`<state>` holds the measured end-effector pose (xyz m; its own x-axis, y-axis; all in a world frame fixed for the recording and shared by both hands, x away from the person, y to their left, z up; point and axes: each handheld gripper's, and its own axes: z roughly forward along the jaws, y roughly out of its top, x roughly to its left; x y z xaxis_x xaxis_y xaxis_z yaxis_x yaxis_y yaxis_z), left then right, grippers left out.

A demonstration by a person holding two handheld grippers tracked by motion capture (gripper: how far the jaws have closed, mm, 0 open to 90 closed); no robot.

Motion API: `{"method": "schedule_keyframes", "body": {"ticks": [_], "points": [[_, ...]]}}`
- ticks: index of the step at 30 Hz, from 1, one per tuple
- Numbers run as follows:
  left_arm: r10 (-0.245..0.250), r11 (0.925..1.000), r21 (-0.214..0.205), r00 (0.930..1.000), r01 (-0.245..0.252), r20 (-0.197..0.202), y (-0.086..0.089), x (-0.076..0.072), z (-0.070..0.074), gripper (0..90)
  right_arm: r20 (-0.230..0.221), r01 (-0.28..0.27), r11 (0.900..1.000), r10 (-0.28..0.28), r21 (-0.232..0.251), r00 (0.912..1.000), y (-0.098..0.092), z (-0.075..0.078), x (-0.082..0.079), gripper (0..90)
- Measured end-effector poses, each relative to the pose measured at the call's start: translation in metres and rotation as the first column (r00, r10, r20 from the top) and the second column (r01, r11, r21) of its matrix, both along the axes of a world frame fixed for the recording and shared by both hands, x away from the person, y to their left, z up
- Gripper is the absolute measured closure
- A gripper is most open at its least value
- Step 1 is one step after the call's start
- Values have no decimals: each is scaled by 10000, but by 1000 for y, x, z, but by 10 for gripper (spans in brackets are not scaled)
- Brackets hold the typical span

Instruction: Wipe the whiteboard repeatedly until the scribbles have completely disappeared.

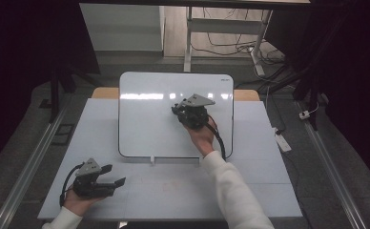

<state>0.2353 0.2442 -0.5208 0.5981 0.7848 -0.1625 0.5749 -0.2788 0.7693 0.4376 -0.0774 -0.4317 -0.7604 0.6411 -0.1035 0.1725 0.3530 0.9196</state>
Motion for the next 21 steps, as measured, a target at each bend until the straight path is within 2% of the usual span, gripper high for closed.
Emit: {"method": "schedule_keyframes", "body": {"ticks": [2, 6, 10, 21], "points": [[6, 10000, 10, 10000, -6, 40, 0, -1, 1, 238, -148, -119, 9999, 118, -57, 9998, -3, -3, -5, 771], [83, 10000, -14, 9999, -83, 103, 0, 0, 1, 239, -248, -107, 9996, 113, 261, 9996, -18, -2, -19, 771], [182, 9998, -4, 9996, -182, 192, -1, 0, 2, 240, -307, -145, 9998, 150, 170, 9994, -34, -2, -35, 771], [415, 9991, -41, 9981, -414, 465, -4, 3, 5, 242, -749, -536, 9979, 562, 364, 9956, -73, -14, -82, 771]]}}
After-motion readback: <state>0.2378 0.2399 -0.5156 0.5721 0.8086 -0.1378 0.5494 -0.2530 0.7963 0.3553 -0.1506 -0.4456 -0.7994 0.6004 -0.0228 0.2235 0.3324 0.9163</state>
